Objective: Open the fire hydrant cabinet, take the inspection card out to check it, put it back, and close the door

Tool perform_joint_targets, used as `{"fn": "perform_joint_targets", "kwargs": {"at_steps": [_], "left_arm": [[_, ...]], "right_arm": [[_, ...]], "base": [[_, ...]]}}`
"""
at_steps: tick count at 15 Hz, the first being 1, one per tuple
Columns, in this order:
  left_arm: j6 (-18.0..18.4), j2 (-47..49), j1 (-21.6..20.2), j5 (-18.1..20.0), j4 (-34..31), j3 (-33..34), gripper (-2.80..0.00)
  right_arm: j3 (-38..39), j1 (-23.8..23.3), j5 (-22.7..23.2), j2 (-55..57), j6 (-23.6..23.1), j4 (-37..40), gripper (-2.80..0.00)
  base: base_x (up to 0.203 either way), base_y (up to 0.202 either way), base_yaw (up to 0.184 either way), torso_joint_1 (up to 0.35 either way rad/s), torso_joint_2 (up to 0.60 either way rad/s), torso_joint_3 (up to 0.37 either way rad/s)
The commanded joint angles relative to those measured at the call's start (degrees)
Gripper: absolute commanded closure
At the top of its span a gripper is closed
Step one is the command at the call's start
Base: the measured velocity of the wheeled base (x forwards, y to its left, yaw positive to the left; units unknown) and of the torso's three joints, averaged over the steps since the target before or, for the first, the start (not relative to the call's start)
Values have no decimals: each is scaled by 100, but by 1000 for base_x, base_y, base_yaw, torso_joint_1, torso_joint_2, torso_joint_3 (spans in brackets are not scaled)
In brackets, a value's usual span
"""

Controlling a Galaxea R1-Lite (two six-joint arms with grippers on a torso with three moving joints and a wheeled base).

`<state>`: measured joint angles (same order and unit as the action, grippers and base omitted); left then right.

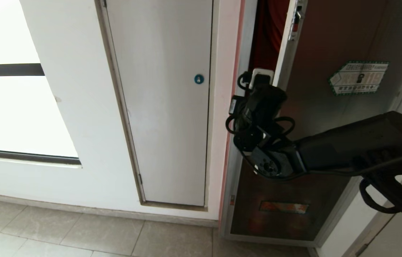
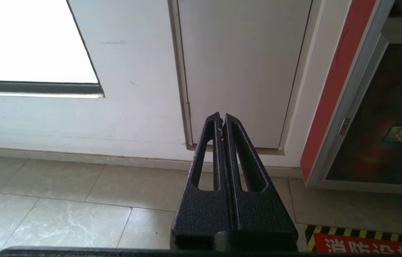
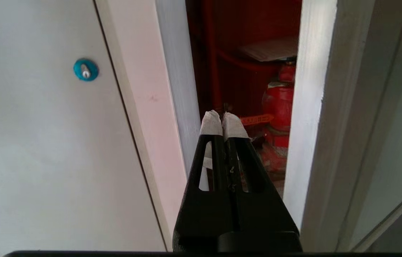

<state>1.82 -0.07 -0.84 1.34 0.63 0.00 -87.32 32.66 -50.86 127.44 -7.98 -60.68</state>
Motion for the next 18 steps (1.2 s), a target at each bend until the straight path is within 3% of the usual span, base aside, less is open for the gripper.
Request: {"fn": "perform_joint_targets", "kwargs": {"at_steps": [1, 10, 18], "left_arm": [[3, 2, 2, -2, 4, 35, 0], [3, -1, -4, -2, -2, 35, 0], [3, 7, -4, -2, 6, 35, 0]], "right_arm": [[-489, -52, -72, 343, -38, -16, 0], [-2455, -596, 1, 1277, -605, -33, 0], [-2456, -691, 27, 1261, -635, -239, 0]], "base": [[0, 0, 0, 0, 0, 0], [0, 0, 0, 0, 0, 0], [0, 0, 0, 0, 0, 0]]}}
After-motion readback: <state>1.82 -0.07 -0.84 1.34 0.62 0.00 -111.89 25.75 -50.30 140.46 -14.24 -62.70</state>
